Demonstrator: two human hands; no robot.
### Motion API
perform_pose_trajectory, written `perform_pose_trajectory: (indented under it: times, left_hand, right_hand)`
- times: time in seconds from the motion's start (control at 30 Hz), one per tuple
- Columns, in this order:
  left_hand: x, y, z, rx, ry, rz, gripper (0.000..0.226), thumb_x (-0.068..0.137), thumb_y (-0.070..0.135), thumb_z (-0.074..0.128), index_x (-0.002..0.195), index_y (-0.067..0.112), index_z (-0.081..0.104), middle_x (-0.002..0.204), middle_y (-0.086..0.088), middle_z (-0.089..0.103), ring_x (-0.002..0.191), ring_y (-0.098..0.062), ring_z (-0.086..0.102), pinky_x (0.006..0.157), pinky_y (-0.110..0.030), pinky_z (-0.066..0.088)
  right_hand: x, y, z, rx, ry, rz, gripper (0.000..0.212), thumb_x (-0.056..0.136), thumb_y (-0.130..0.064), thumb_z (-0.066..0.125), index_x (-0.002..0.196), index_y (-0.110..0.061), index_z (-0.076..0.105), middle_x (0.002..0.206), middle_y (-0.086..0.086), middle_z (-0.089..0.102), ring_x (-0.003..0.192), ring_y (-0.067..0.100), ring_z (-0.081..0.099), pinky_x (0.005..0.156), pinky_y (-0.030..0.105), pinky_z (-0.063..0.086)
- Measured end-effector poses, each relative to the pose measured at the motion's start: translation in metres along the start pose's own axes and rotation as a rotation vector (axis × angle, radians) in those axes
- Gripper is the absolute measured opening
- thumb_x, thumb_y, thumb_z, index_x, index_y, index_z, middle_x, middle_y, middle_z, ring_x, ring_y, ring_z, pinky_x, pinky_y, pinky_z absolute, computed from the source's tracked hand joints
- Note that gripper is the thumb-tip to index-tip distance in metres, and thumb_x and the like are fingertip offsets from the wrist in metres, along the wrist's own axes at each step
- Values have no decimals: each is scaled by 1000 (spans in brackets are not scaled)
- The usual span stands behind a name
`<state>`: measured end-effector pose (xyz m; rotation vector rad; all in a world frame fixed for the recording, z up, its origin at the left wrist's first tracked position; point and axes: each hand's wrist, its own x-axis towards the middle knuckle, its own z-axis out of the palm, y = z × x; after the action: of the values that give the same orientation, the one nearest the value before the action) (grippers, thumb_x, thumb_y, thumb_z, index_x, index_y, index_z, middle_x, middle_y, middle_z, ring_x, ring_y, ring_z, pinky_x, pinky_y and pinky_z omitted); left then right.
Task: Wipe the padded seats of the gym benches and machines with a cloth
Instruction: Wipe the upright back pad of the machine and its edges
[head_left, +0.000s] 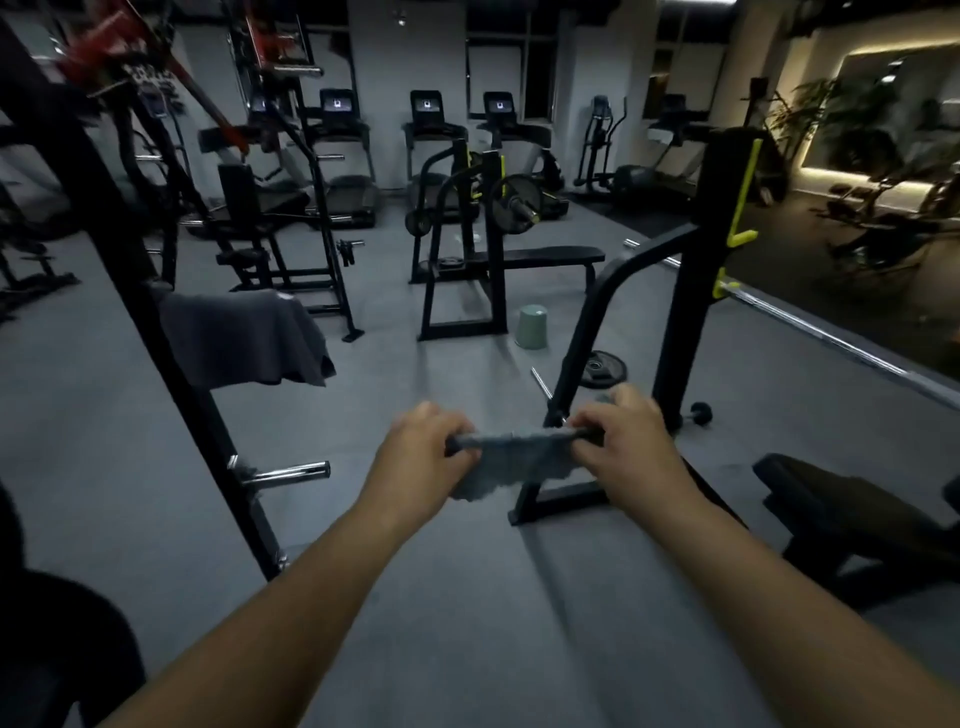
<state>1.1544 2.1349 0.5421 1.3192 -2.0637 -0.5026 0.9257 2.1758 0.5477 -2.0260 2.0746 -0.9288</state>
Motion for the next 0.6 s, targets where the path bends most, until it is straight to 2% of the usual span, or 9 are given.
perform_pose_trajectory:
  times: [0.03, 0.1, 0.13, 0.2, 0.27, 0.33, 0.4, 0.47, 0.6]
  left_hand:
    - [20, -7, -2, 16, 22, 3, 20, 86, 19, 67, 75, 35, 61, 95, 11, 50, 93, -12, 50, 60, -12, 40]
    - [60, -19, -7, -106, 22, -55, 14, 86, 20, 65, 76, 28, 59, 98, 11, 52, 94, -9, 50, 59, -9, 41]
    - [80, -24, -8, -182, 15, -86, 10, 87, 20, 62, 79, 23, 58, 93, 9, 57, 86, -10, 54, 57, -10, 42]
    - [120, -32, -7, -275, 23, -135, 7, 91, 21, 58, 85, 18, 54, 75, 6, 57, 68, -10, 52, 54, -19, 41]
    - [163, -39, -3, -364, 35, -165, 7, 93, 22, 56, 89, 20, 51, 72, 5, 53, 66, -10, 48, 58, -25, 40]
    - [208, -48, 2, -432, 48, -206, 7, 93, 26, 57, 91, 28, 51, 78, 3, 57, 70, -15, 53, 62, -34, 45]
    - [252, -61, 3, -453, 98, -283, 11, 92, 30, 61, 96, 33, 52, 89, 0, 66, 79, -20, 64, 68, -42, 55]
    - [297, -79, 0, -488, 180, -390, 22, 87, 33, 69, 100, 32, 51, 100, -2, 67, 88, -22, 67, 77, -45, 60]
    - [372, -123, -10, -386, 251, -533, 30, 80, 34, 76, 97, 28, 52, 101, -2, 66, 90, -20, 66, 82, -45, 58]
  right_hand:
    - [22, 5, 6, -16, 24, 0, 8, 83, -19, 73, 90, -22, 76, 113, -2, 50, 116, 21, 41, 90, 27, 35]
    - [67, 10, 12, 57, 16, -7, 3, 80, -27, 75, 79, -26, 72, 135, -3, 47, 129, 19, 36, 104, 37, 36]
    - [90, 12, 16, 165, -26, 4, 11, 79, -29, 75, 71, -27, 67, 137, -4, 50, 129, 18, 41, 105, 38, 38]
    - [135, 13, 24, 529, -151, 97, 27, 81, -27, 75, 63, -23, 55, 110, -4, 65, 103, 17, 58, 87, 35, 46]
    - [179, 12, 39, 941, -214, 198, 21, 84, -26, 70, 68, -26, 56, 79, 6, 61, 76, 25, 55, 68, 34, 46]
    - [227, 16, 64, 1173, -248, 325, 13, 94, -26, 59, 89, -14, 63, 89, 21, 65, 82, 34, 61, 74, 40, 52]
    - [276, 20, 92, 1256, -335, 483, 32, 101, -32, 52, 111, -5, 66, 108, 23, 71, 100, 36, 69, 88, 47, 56]
    - [323, 23, 118, 1263, -459, 629, 43, 101, -42, 52, 118, -5, 68, 110, 20, 73, 104, 36, 70, 95, 51, 55]
    - [404, 23, 163, 1072, -722, 673, 50, 102, -54, 45, 117, -11, 67, 101, 13, 76, 91, 32, 74, 80, 44, 60]
